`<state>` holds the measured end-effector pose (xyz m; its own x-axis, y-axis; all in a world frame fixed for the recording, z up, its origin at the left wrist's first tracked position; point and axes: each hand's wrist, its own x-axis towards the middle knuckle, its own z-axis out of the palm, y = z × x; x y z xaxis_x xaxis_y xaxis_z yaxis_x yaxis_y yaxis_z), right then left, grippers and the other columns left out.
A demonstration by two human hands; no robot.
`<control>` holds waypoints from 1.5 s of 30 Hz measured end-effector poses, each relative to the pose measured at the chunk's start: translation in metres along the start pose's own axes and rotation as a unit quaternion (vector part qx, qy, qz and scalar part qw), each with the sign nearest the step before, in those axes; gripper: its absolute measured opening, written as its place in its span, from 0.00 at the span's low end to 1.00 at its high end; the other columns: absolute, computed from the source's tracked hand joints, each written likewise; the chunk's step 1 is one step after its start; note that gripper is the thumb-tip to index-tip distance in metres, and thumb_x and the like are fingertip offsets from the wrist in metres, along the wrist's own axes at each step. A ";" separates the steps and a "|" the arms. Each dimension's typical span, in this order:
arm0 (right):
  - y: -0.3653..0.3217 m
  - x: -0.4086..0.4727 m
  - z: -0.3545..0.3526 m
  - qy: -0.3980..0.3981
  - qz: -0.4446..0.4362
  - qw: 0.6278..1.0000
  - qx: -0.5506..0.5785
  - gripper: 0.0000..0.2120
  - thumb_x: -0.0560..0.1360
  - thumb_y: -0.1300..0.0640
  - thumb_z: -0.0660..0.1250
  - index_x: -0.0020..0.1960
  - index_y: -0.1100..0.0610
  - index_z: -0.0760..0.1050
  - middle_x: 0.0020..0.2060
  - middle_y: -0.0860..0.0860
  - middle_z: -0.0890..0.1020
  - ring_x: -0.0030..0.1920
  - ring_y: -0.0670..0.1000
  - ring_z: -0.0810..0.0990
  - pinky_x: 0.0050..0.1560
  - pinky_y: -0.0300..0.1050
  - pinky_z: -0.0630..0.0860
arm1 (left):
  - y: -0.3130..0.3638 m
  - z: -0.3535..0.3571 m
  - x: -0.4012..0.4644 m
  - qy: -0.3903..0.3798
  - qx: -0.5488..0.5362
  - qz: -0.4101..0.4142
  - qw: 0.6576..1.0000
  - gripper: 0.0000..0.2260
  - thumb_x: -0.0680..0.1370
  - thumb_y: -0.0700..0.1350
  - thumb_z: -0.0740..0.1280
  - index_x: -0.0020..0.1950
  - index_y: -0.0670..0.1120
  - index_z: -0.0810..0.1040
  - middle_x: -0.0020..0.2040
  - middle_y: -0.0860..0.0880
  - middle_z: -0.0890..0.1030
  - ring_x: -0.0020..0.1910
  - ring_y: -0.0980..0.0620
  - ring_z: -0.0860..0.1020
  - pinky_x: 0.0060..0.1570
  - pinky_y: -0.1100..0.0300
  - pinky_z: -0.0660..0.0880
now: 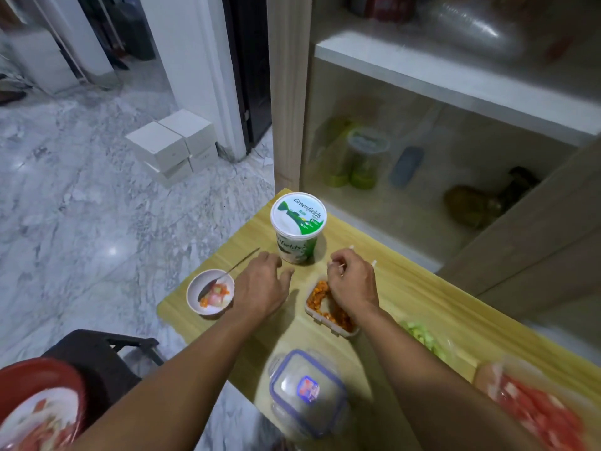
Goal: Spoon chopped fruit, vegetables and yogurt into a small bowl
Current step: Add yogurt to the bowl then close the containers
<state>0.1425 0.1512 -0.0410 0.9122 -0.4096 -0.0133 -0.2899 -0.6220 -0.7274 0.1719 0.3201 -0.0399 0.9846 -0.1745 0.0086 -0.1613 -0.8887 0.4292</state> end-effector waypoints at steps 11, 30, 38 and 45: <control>0.038 -0.125 -0.019 -0.310 0.179 0.901 -0.246 0.17 0.69 0.58 0.67 0.57 0.59 0.76 0.59 0.57 0.80 0.58 0.58 0.80 0.46 0.43 0.74 | -0.006 0.043 -0.117 -0.225 -0.042 -0.259 0.938 0.19 0.74 0.52 0.66 0.59 0.41 0.77 0.58 0.41 0.80 0.57 0.42 0.79 0.50 0.56 0.76; 0.030 -0.050 -0.050 -0.099 0.172 0.967 -0.159 0.19 0.73 0.63 0.61 0.63 0.53 0.73 0.62 0.57 0.78 0.62 0.61 0.77 0.58 0.48 0.74 | 0.051 0.025 -0.042 -0.139 -0.209 -0.215 0.944 0.22 0.69 0.43 0.72 0.62 0.40 0.76 0.56 0.40 0.82 0.55 0.42 0.80 0.54 0.55 0.77; 0.034 -0.025 -0.033 -0.133 0.157 0.957 -0.205 0.24 0.70 0.53 0.70 0.65 0.53 0.71 0.62 0.54 0.75 0.63 0.57 0.73 0.60 0.49 0.74 | 0.045 0.037 -0.001 -0.252 0.021 0.020 0.967 0.47 0.66 0.49 0.77 0.78 0.46 0.54 0.78 0.42 0.52 0.76 0.41 0.59 0.70 0.48 0.66; 0.036 -0.022 -0.016 -0.240 0.063 0.921 -0.299 0.51 0.58 0.42 0.79 0.72 0.56 0.59 0.66 0.54 0.71 0.64 0.57 0.71 0.63 0.54 0.69 | 0.043 0.044 0.039 -0.340 0.245 0.274 0.866 0.56 0.65 0.53 0.79 0.80 0.44 0.45 0.81 0.45 0.49 0.79 0.46 0.51 0.75 0.42 0.55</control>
<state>0.1072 0.1271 -0.0562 0.8412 -0.2510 -0.4790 -0.3795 -0.9050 -0.1923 0.2004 0.2570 -0.0609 0.5110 -0.6884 -0.5147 -0.7647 -0.6376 0.0936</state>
